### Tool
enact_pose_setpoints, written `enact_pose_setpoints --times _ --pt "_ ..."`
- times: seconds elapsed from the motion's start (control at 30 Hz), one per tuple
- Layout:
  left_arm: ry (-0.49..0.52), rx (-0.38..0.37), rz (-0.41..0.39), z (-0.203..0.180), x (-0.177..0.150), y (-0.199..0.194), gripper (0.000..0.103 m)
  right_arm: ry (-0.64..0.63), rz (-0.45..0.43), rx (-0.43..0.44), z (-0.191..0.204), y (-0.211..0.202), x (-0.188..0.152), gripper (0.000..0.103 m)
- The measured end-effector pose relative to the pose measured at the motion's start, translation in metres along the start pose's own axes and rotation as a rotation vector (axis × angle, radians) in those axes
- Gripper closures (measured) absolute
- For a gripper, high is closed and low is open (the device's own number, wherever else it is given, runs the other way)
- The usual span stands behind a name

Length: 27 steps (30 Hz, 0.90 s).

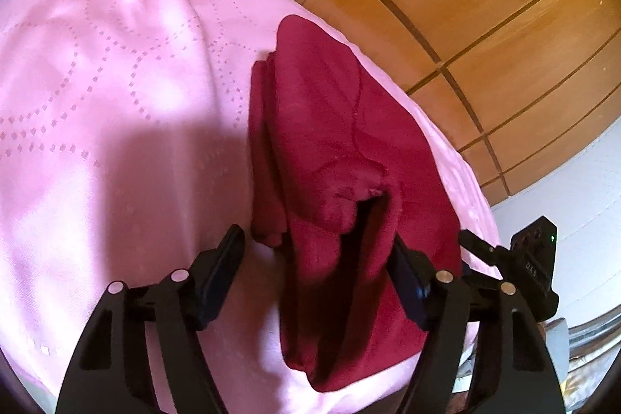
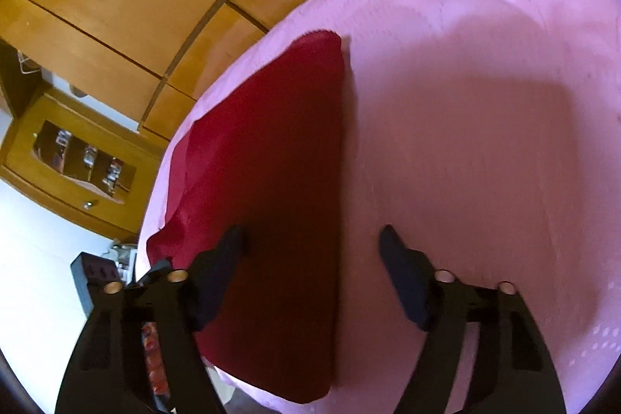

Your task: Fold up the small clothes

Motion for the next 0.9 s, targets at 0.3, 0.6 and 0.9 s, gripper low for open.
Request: enact_pose_setpoints --times 0.3,0.6,0.9 --pt "0.018 -0.003 0.005 -0.003 0.012 0.012 0.031 -0.002 0.031 0.038 0.006 0.009 0.003 0.032" --pt "0.046 -0.014 0.099 -0.003 0.028 0.031 0.031 0.026 0.052 0.078 0.010 0.022 0.011 0.032" --pt "0.025 -0.024 0.095 -0.004 0.026 0.036 0.036 0.000 0.055 0.039 0.022 0.032 0.013 0.032"
Point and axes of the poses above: each gripper's, at about its wrist camera, not at the fingertips, and y roughly the way its jaws point, z to its left, x to its top, the point moved 2 cm from there along y, roughly the way its jaws point, and after that the axes turned 12 degrees about -x, right-handed, at the moved point
